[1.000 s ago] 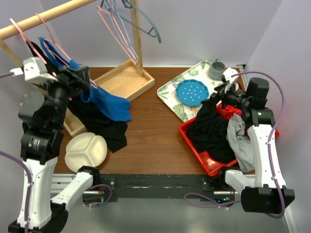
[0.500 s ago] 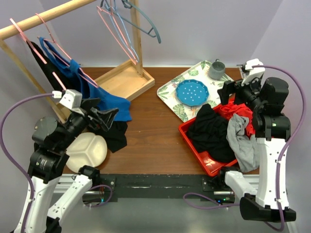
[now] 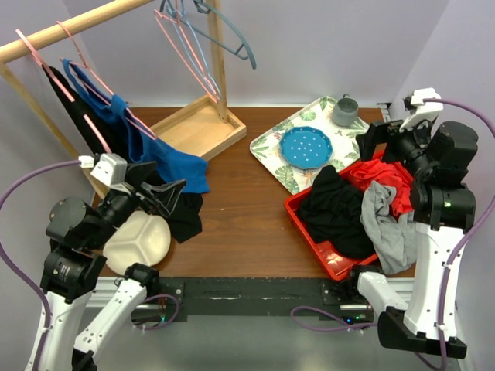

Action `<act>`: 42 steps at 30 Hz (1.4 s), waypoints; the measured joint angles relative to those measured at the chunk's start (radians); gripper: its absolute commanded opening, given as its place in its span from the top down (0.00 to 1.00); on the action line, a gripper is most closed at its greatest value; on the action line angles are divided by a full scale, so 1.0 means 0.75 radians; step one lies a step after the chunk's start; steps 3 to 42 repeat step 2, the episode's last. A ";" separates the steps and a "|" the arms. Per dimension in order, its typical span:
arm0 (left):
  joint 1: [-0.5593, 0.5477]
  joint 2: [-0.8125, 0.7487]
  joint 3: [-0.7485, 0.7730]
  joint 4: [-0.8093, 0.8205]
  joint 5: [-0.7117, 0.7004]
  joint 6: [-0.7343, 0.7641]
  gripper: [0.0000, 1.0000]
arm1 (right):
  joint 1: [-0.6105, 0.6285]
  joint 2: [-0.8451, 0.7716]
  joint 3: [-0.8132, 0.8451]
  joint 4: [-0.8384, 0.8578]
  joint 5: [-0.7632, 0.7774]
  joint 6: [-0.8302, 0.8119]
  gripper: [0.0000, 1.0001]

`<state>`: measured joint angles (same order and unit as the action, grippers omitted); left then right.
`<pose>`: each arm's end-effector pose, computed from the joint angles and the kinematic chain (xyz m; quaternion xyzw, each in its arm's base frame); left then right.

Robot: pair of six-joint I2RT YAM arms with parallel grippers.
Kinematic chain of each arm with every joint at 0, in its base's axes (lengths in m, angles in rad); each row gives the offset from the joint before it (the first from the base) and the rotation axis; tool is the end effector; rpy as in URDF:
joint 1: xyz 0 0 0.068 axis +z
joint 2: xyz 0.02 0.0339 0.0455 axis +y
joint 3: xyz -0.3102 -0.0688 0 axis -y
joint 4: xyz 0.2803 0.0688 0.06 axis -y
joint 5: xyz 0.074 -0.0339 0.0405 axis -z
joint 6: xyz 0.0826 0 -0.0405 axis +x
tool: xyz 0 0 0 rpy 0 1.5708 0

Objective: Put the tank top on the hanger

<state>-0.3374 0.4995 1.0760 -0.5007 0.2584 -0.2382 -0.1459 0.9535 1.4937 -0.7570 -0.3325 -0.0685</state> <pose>0.0906 -0.0541 0.4768 0.1278 0.6686 -0.2904 0.6725 0.2003 -0.0022 0.5294 -0.0739 0.7721 0.0621 0.6281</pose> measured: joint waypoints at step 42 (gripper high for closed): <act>0.000 -0.005 -0.002 -0.004 -0.004 0.002 0.00 | -0.007 0.001 0.001 -0.005 -0.003 0.000 0.01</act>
